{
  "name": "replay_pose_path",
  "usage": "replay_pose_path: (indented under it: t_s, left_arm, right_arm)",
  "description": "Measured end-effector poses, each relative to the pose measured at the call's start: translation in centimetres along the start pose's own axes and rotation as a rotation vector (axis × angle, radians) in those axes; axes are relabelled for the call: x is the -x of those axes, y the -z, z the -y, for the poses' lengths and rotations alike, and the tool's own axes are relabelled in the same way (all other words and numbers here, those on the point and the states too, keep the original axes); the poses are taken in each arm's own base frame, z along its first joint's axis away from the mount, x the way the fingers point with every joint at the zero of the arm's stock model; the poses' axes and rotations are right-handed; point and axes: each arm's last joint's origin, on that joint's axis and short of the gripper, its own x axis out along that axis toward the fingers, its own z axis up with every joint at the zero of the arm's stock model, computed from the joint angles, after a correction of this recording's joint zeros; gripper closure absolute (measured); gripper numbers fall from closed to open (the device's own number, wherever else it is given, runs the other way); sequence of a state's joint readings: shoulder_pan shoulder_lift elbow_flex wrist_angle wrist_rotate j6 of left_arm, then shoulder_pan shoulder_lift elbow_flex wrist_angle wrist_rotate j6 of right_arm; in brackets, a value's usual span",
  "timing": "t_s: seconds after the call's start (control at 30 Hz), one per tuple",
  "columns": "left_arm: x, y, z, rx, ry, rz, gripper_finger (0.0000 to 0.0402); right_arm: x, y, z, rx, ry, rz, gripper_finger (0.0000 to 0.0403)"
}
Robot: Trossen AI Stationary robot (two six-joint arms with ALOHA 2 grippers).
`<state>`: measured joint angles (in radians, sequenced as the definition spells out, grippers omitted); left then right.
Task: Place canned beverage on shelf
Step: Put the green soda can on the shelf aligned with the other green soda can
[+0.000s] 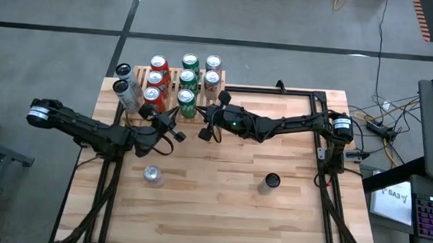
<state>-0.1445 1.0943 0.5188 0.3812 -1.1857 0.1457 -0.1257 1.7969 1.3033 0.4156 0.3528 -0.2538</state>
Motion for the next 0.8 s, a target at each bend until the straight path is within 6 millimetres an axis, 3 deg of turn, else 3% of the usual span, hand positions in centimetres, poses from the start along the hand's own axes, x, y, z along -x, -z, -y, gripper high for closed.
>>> replay_pose_path:
  t_s: [0.47,0.8]
  left_arm:
    - [2.8,-1.6,0.6,-0.043,-0.054,0.013,0.0401]
    - [5.7,-5.5,0.6,-0.076,0.059,0.08,0.0401]
  right_arm:
    - [0.2,-0.1,-0.4,0.003,-0.017,0.001,0.039]
    - [0.8,-0.7,-0.9,0.017,-0.04,0.001,0.039]
